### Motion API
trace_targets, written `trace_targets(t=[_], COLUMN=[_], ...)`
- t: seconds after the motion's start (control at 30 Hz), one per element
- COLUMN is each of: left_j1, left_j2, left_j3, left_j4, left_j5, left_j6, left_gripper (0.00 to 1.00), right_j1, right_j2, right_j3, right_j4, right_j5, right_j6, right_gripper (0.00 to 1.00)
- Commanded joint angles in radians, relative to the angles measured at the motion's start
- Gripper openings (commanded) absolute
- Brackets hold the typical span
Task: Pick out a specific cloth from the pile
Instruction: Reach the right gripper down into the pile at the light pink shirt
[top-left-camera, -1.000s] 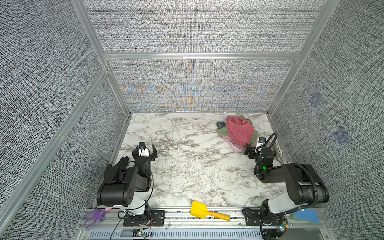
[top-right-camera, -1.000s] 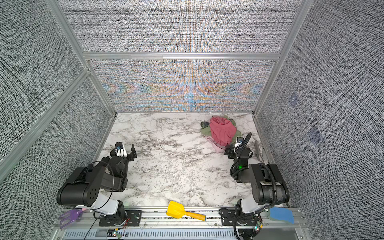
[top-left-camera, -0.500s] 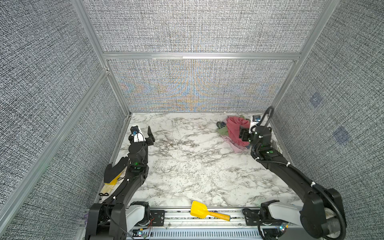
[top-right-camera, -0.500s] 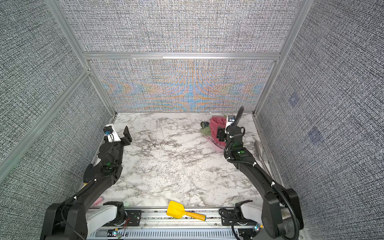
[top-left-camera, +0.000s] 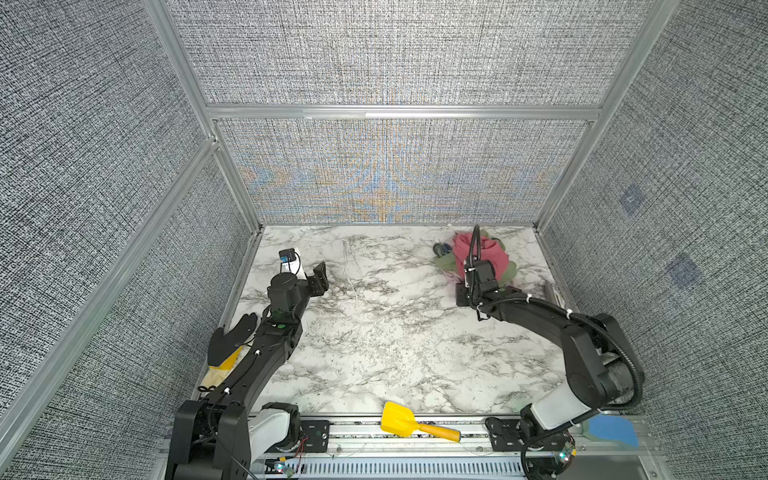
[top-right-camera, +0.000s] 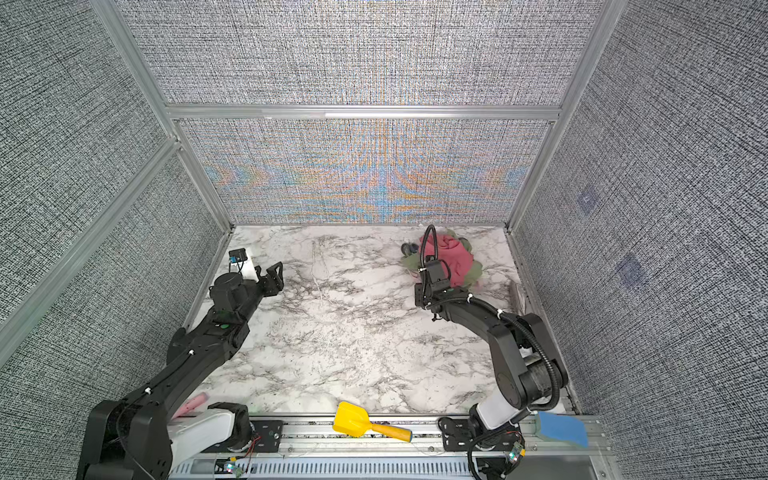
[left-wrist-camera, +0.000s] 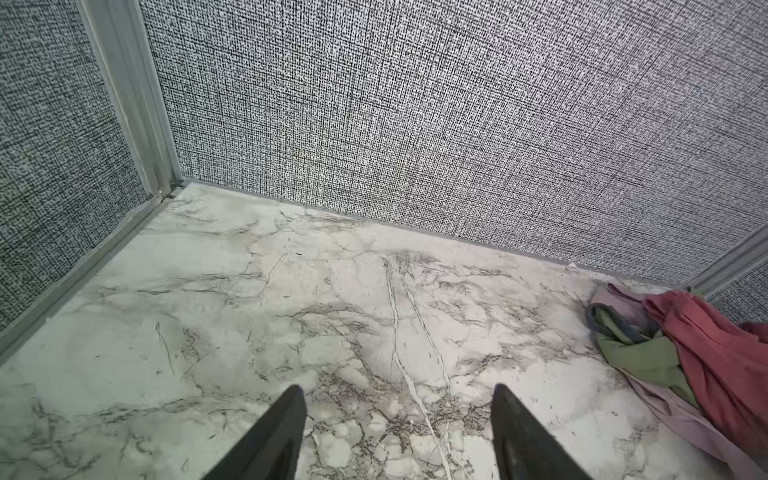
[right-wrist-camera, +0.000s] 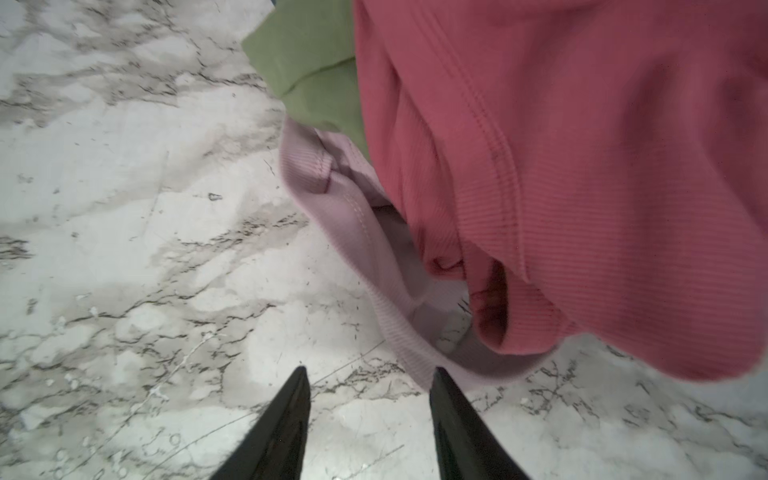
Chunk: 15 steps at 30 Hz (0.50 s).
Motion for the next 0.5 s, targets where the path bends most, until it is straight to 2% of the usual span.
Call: trace_targets(t=[0.0, 0.13, 0.17, 0.23, 0.47], left_j1=[0.0, 0.0, 0.0, -0.001, 0.0], left_j2=[-0.008, -0.008, -0.006, 0.0, 0.016], left_j3=[-0.008, -0.019, -0.017, -0.012, -0.015], left_j4=[-0.01, -0.005, -0.007, -0.015, -0.015], left_j5=[0.019, 0.009, 0.006, 0.001, -0.001], left_j6=[-0.011, -0.007, -0.004, 0.0, -0.005], left_gripper=[0.72, 0.72, 0.72, 0.72, 0.72], right_j1=[-0.024, -0.046, -0.047, -0.047, -0.047], right_j2=[0.028, 0.072, 0.083, 0.104, 0.15], right_j3=[0.033, 0.066, 0.074, 0.093, 0.118], right_j4=[0.001, 0.014, 0.013, 0.008, 0.01], right_j5=[0.002, -0.015, -0.015, -0.017, -0.029], right_j6=[0.033, 0.03, 0.027, 0.024, 0.03], right_gripper=[0.49, 0.49, 0.48, 0.37, 0.31])
